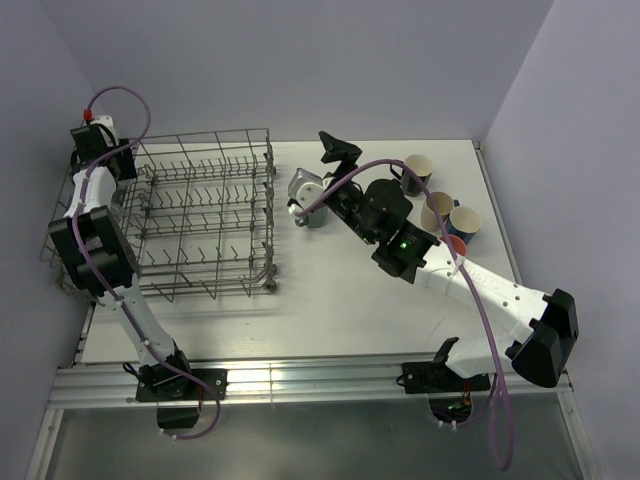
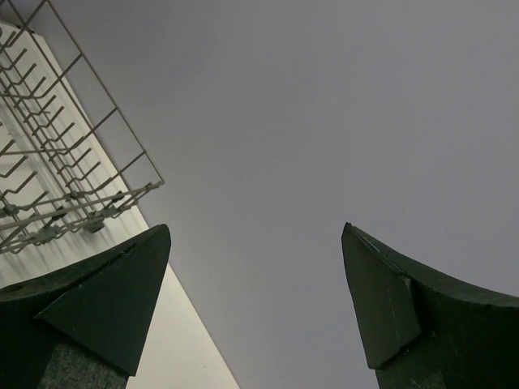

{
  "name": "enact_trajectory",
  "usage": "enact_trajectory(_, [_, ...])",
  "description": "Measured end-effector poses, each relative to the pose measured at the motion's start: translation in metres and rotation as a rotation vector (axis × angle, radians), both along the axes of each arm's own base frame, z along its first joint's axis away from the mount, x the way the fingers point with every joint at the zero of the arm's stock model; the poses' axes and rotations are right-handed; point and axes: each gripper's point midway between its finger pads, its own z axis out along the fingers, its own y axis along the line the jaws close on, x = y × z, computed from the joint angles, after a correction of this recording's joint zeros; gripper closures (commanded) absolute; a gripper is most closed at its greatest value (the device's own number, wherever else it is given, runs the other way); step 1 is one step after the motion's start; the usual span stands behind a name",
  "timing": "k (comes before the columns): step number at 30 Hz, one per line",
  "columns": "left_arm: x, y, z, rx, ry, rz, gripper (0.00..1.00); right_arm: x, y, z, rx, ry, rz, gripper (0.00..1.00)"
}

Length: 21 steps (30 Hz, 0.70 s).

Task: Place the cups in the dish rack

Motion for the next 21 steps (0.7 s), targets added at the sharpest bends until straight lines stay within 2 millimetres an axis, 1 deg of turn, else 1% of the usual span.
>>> enact_trajectory(2, [0.002, -0.001, 0.0, -0.011, 0.011, -0.003, 0.66, 0.0, 0.0, 0.0, -0.002, -0.002, 0.0, 0.07])
enact_trajectory(3, [0.002, -0.001, -0.001, -0.018, 0.019, -0.004, 0.71, 0.0, 0.0, 0.0, -0.002, -0.002, 0.0, 0.07])
enact_trajectory(5, [0.002, -0.002, -0.001, -0.04, 0.031, 0.001, 0.77, 0.0, 0.0, 0.0, -0.002, -0.003, 0.0, 0.07])
enact_trajectory(6, [0.001, -0.002, -0.002, -0.052, 0.039, 0.005, 0.83, 0.0, 0.0, 0.0, -0.003, -0.003, 0.0, 0.07])
enact_trajectory(9, [-0.001, -0.001, -0.001, -0.08, 0.05, 0.012, 0.95, 0.0, 0.0, 0.0, -0.003, -0.003, -0.001, 0.07])
enact_trajectory(11, [-0.005, -0.001, -0.002, -0.1, 0.06, 0.017, 0.99, 0.0, 0.0, 0.0, -0.003, -0.004, -0.001, 0.07])
enact_trajectory(19, [-0.02, 0.001, -0.013, -0.191, 0.094, 0.059, 1.0, 0.0, -0.001, 0.0, -0.004, -0.005, -0.001, 0.07])
enact_trajectory(21, [-0.021, 0.001, -0.013, -0.197, 0.095, 0.066, 1.0, 0.0, 0.0, 0.001, -0.005, -0.005, 0.001, 0.07])
